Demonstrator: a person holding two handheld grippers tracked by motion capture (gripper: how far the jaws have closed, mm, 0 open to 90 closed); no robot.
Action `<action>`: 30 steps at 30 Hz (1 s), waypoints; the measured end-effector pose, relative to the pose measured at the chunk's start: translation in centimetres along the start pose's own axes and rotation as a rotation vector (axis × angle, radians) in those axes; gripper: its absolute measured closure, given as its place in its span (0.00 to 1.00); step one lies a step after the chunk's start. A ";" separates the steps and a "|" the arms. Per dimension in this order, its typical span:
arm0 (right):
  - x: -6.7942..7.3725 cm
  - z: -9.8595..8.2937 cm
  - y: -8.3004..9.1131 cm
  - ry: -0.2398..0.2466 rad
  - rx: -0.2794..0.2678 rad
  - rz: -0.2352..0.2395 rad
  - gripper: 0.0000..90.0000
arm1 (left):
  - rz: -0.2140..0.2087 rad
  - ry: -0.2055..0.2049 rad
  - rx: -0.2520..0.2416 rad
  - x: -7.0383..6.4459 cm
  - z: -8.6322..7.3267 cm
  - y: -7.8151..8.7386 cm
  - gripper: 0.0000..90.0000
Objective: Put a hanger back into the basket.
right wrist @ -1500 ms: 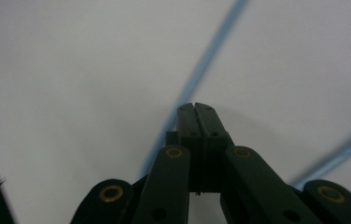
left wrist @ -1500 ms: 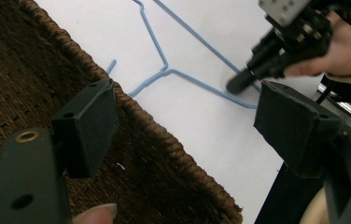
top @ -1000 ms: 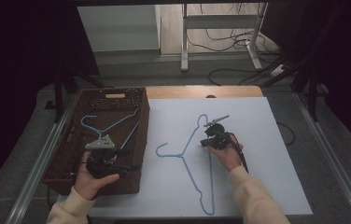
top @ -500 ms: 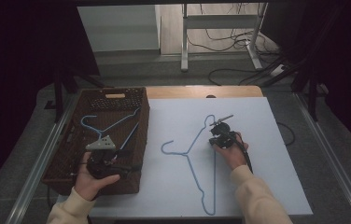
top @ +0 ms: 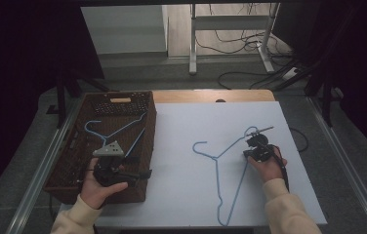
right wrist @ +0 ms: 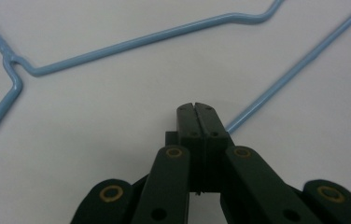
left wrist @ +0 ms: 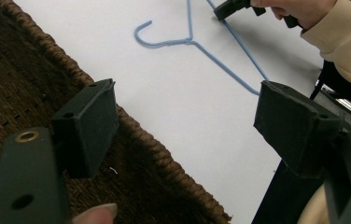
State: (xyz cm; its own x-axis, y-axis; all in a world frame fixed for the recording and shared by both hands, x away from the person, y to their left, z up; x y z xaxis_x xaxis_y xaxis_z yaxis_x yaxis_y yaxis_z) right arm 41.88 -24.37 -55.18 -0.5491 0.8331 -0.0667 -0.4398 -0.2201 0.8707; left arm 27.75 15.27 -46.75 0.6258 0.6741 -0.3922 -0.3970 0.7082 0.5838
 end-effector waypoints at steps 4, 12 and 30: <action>-0.4 -0.6 0.5 -0.015 -0.011 0.014 1.00 | -0.002 -0.001 0.002 0.0 0.0 -0.1 0.24; 2.4 1.7 1.4 0.090 -0.103 0.105 1.00 | -0.001 -0.002 0.002 0.0 0.0 -0.1 0.24; 8.2 6.5 -1.5 0.318 -0.104 0.208 0.68 | 0.000 0.000 0.008 0.0 -0.2 -0.3 0.24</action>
State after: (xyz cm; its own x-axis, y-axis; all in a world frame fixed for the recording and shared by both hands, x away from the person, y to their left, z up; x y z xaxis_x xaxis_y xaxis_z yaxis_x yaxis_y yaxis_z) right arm 42.66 -13.94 -53.91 -0.8197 0.5701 -0.0559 -0.3567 -0.4316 0.8286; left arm 27.72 15.09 -47.00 0.6256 0.6744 -0.3921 -0.3921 0.7063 0.5894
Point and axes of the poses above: each handheld gripper's, and its own axes: y roughly backward along the jaws, z roughly out of its top, x roughly to its left, the point moved 6 cm from there along -y, roughly forward along the jaws, and after that the axes turned 7 degrees about y, right-handed, at the moved point
